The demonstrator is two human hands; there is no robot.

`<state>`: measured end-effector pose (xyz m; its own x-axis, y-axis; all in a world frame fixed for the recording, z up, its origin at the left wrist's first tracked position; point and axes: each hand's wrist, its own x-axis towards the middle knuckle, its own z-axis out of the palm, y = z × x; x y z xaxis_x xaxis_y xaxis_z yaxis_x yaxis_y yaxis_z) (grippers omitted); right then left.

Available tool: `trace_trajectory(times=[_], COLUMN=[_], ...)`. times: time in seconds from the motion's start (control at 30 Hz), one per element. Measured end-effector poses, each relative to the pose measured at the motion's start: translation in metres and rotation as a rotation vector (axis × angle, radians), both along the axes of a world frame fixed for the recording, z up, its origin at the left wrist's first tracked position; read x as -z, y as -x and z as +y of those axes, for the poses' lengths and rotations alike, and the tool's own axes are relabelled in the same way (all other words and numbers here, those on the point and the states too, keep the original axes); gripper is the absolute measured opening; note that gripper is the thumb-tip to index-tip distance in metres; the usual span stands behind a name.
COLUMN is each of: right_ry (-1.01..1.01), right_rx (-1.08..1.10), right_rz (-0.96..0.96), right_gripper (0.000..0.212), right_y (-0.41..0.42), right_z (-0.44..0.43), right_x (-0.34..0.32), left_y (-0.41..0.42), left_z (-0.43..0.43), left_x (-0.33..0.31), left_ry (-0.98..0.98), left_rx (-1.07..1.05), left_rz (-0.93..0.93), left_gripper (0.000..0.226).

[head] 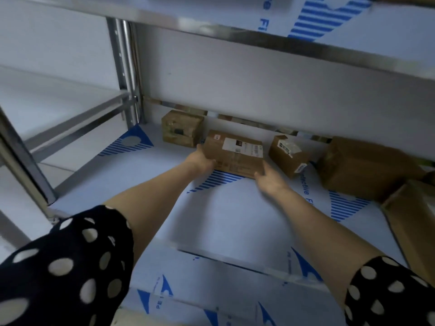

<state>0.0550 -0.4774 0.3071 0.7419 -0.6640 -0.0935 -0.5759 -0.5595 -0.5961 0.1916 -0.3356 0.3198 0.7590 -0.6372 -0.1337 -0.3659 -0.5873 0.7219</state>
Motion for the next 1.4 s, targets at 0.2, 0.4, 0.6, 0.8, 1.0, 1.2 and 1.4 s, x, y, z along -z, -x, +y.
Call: trace_trajectory(times=[0.2, 0.4, 0.6, 0.8, 1.0, 1.2, 1.4], right_ry=[-0.127, -0.048, 0.011, 0.050, 0.580, 0.525, 0.458], right_rx=[0.023, 0.065, -0.064, -0.102, -0.056, -0.092, -0.082], right_rz=[-0.073, -0.050, 0.163, 0.208, 0.165, 0.261, 0.340], right_gripper=[0.045, 0.036, 0.018, 0.032, 0.030, 0.057, 0.066], right_y=[-0.014, -0.005, 0.019, 0.018, 0.011, 0.003, -0.003], right_z=[-0.011, -0.019, -0.022, -0.036, -0.084, -0.117, -0.122], right_x=[0.007, 0.000, -0.016, -0.030, -0.022, -0.009, -0.007], left_y=[-0.010, -0.002, 0.004, 0.025, 0.041, 0.059, 0.068], left_z=[-0.012, 0.001, 0.029, 0.023, 0.006, 0.011, 0.012], left_x=[0.008, 0.001, -0.018, -0.029, -0.016, -0.009, -0.013], left_ry=[0.102, 0.076, -0.337, -0.558, -0.586, -0.633, -0.678], left_rx=[-0.031, -0.128, -0.078, 0.008, 0.386, 0.415, 0.396], left_rz=[0.136, 0.009, -0.078, -0.384, -0.439, -0.538, -0.571], left_gripper=[0.050, 0.041, 0.048, 0.044, 0.083, 0.060, 0.050])
